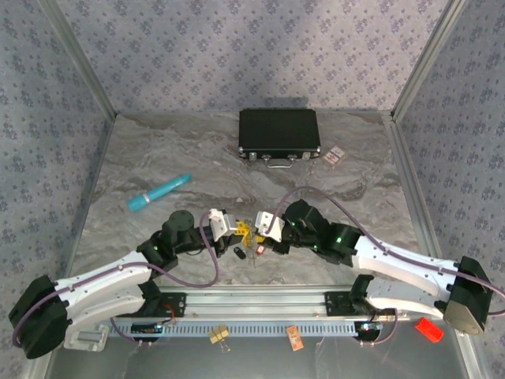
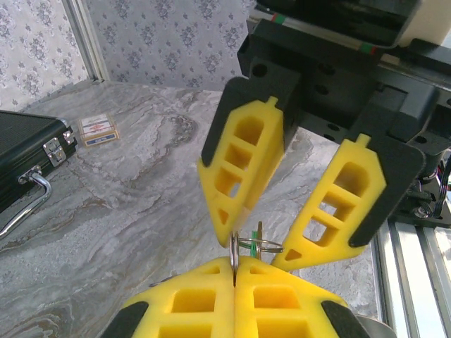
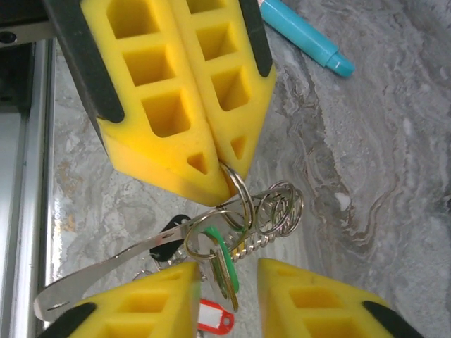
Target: Put the keys on the keyring
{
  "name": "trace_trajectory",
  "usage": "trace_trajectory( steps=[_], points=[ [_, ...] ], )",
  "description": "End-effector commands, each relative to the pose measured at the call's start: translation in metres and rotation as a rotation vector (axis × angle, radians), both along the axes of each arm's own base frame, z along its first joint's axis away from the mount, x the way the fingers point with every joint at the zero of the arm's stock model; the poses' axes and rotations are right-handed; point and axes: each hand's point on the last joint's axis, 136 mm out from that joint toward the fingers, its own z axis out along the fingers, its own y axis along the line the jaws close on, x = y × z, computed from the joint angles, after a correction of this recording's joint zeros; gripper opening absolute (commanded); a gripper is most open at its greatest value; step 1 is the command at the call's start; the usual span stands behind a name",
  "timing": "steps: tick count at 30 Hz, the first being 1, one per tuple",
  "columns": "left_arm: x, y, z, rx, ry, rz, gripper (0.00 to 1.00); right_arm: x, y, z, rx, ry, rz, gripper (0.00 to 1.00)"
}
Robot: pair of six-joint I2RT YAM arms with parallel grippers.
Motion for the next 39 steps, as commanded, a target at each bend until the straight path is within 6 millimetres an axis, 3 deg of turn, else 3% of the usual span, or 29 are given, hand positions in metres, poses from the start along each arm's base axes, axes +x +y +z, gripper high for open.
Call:
trace_trajectory(
  steps=[1, 6, 16, 18, 22, 24, 29, 33, 39],
  points=[
    [-0.004, -0.002, 0.023, -0.075, -0.046, -0.02, 0.0, 0.0, 0.0, 0.013, -0.003, 0.0, 0.009, 0.2],
    [-0.004, -0.003, 0.024, -0.077, -0.05, -0.025, 0.0, -0.006, 0.0, 0.009, -0.015, 0.038, 0.037, 0.06],
    [-0.006, -0.004, 0.028, -0.09, -0.064, -0.038, 0.0, -0.007, 0.012, -0.01, -0.055, 0.102, 0.058, 0.02],
    [-0.005, -0.004, 0.028, -0.09, -0.066, -0.037, 0.0, -0.006, 0.01, -0.007, -0.05, 0.094, 0.052, 0.05],
    [-0.006, -0.005, 0.025, -0.083, -0.059, -0.042, 0.0, -0.002, 0.002, 0.009, 0.001, 0.057, 0.027, 0.25],
    [-0.006, -0.005, 0.024, -0.081, -0.057, -0.046, 0.0, -0.004, -0.003, 0.016, 0.031, 0.052, 0.027, 0.28],
    [-0.008, -0.005, 0.023, -0.081, -0.058, -0.052, 0.0, -0.01, -0.009, 0.032, 0.114, 0.091, 0.061, 0.28],
    [-0.009, -0.006, 0.024, -0.087, -0.059, -0.061, 0.0, -0.004, -0.006, 0.041, 0.158, 0.082, 0.05, 0.26],
    [-0.011, -0.007, 0.025, -0.092, -0.062, -0.074, 0.0, -0.001, 0.002, 0.035, 0.155, 0.101, 0.056, 0.25]
  ],
)
